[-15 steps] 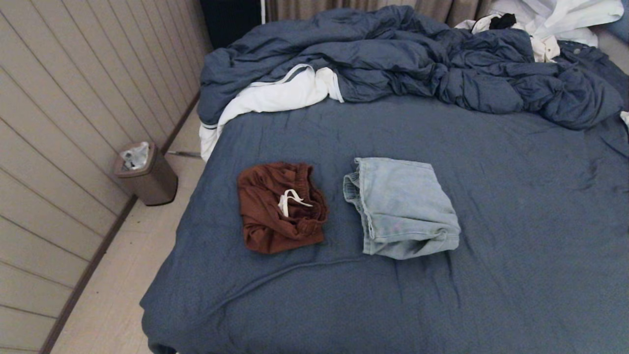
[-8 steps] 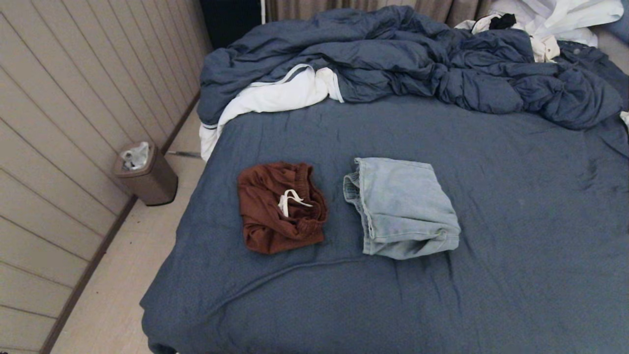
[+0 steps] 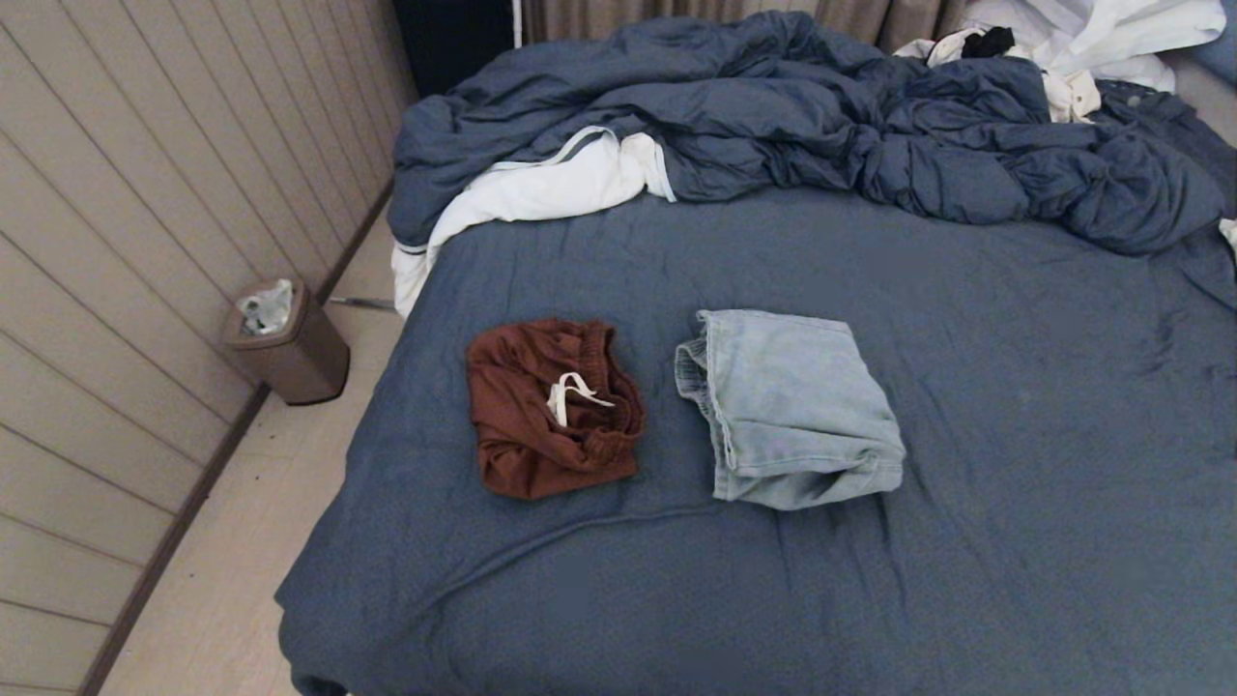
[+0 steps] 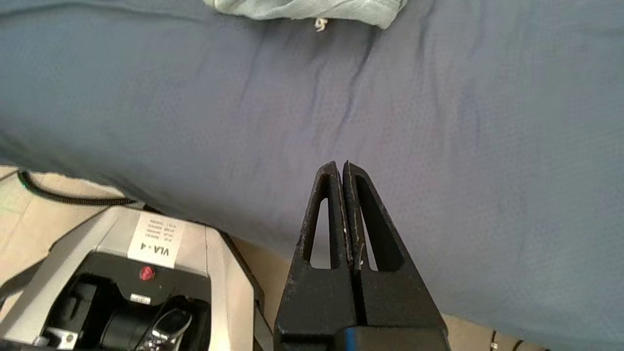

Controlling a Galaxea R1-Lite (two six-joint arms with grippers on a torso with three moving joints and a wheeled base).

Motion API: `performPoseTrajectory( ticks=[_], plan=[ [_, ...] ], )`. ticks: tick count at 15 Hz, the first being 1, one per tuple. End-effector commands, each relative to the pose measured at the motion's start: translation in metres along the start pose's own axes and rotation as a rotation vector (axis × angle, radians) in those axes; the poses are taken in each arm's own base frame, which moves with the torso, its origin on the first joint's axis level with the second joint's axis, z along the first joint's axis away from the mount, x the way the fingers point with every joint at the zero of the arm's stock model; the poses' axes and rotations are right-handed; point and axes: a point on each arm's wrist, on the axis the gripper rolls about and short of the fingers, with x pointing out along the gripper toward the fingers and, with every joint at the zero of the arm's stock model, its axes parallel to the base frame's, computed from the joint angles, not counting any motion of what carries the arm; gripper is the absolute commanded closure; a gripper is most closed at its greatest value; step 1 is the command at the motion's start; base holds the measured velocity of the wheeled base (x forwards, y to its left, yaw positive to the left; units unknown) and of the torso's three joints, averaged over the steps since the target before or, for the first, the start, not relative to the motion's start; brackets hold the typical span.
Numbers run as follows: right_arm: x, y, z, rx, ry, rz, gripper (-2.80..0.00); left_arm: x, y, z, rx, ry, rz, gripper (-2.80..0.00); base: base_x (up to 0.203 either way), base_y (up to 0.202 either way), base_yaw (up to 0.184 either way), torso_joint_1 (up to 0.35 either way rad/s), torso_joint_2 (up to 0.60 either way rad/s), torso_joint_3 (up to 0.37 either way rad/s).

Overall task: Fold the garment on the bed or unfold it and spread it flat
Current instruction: Unford the blue shorts

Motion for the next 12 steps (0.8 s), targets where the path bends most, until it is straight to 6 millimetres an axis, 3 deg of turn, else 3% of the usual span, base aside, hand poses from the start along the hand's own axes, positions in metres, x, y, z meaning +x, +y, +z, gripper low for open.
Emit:
performPoseTrajectory(
  ticks=[1,8,12],
  plan=[
    [0.0004,0.0004,-0.0034,0.001,0.04,0.007,0.0,0.0006,0.0,-0.0013,-0.002,0.017,0.001,0.0,0.0,0.0,0.0,0.0,0.0,0.0],
    [0.0017,0.0011,-0.0054,-0.033,0.091,0.098,0.0,0.0011,-0.0002,-0.0007,0.04,0.019,-0.013,0.0,0.0,0.0,0.0,0.0,0.0,0.0],
    [0.0004,0.0009,-0.0061,0.009,0.064,0.083,0.0,-0.0062,-0.001,-0.0033,-0.023,-0.082,0.098,0.0,0.0,0.0,0.0,0.0,0.0,0.0]
  ],
)
